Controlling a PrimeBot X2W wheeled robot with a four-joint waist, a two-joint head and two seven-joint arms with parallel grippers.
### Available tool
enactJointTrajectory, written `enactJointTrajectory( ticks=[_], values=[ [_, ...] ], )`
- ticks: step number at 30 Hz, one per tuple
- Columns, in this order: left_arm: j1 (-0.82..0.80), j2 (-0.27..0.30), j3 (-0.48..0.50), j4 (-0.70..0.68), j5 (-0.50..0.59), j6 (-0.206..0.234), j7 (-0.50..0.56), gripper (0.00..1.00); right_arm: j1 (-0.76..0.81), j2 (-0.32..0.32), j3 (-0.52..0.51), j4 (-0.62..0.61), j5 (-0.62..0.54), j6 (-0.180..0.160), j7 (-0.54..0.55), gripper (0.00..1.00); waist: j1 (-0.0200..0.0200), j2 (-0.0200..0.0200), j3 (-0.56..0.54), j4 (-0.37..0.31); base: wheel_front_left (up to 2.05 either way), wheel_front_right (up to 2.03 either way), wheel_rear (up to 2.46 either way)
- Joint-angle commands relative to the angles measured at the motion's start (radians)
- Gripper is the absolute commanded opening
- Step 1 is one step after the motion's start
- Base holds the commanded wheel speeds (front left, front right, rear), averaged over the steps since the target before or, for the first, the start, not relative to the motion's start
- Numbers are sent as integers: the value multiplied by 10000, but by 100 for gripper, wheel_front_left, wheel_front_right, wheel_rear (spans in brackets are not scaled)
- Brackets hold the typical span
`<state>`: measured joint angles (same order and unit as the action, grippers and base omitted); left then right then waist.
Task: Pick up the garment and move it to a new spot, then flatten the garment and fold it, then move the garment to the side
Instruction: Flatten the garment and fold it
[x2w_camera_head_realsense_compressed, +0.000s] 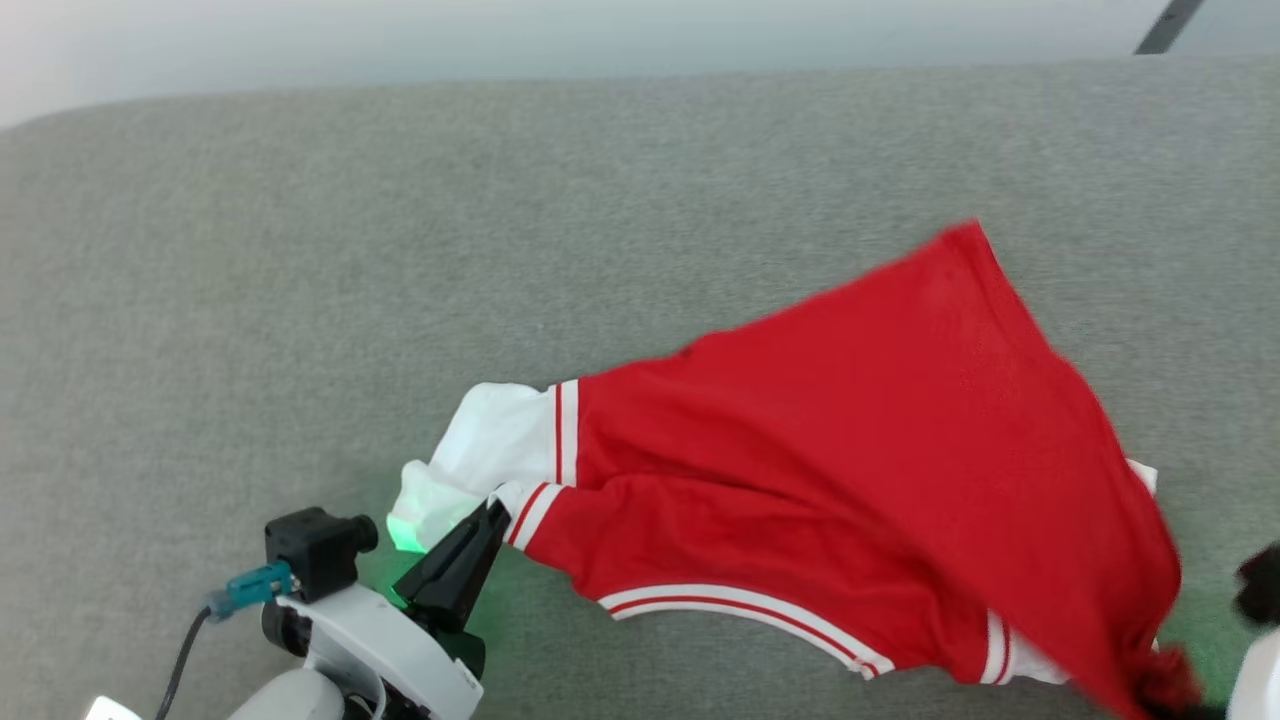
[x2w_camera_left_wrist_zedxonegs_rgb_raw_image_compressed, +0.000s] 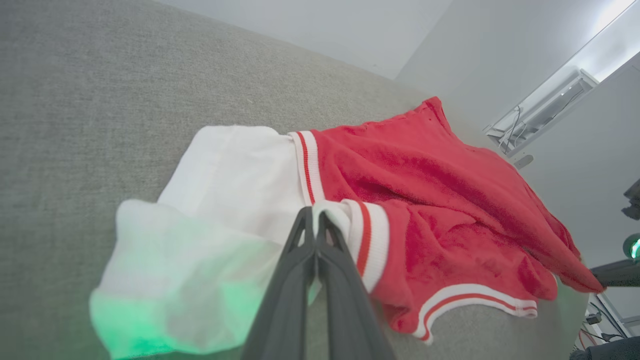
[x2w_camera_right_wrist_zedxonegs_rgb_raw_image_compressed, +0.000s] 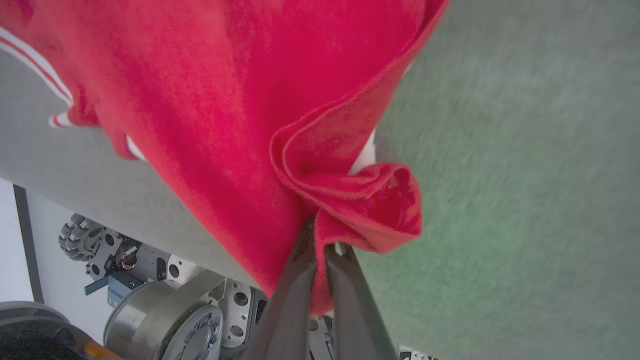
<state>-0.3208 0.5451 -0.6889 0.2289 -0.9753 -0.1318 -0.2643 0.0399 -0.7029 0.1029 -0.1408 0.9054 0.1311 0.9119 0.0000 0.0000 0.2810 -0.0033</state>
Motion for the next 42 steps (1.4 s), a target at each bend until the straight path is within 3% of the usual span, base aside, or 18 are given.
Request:
enactJointTrajectory(
  ticks=[1,6,7,8,9,13,20,25,35,42],
  values=[
    [125,-39,59,4,85,31,8,0,471,269,8,-188,-205,-7,52,0,0,0,-300,-360,0,0,0],
    [284,-67,180,19,95,31,8,0,1069,735,224,-681,-876,-7,3,0,0,0,-375,-551,0,0,0],
    [320,-56,181,20,98,31,8,0,1041,812,158,-757,-982,-7,-103,29,0,0,-391,-582,0,0,0],
    [352,-27,160,26,113,31,8,0,1000,862,71,-853,-1088,-7,-166,49,0,0,-407,-602,0,0,0],
    [378,0,143,31,115,31,8,0,988,883,-12,-971,-1165,-7,-175,100,0,0,-421,-615,0,0,0],
    [380,72,192,-38,115,31,8,0,1158,944,-773,-1631,-876,-7,334,100,0,0,-406,-549,0,0,0],
    [65,-281,21,-126,313,30,6,0,439,956,-2849,-2956,148,-7,1765,100,0,0,-108,53,0,0,0],
    [-301,-673,-89,57,540,30,6,0,-1251,746,-3619,-2753,-606,-7,1425,100,0,0,105,703,0,0,0],
    [-931,-1160,-363,304,645,30,8,0,-4730,149,-215,534,-3007,-7,-124,100,0,0,554,1533,0,0,0],
    [-1385,-1346,-610,361,658,30,8,0,-5991,39,1337,2847,-3410,-7,-867,100,0,0,986,1965,0,0,0]
  ],
)
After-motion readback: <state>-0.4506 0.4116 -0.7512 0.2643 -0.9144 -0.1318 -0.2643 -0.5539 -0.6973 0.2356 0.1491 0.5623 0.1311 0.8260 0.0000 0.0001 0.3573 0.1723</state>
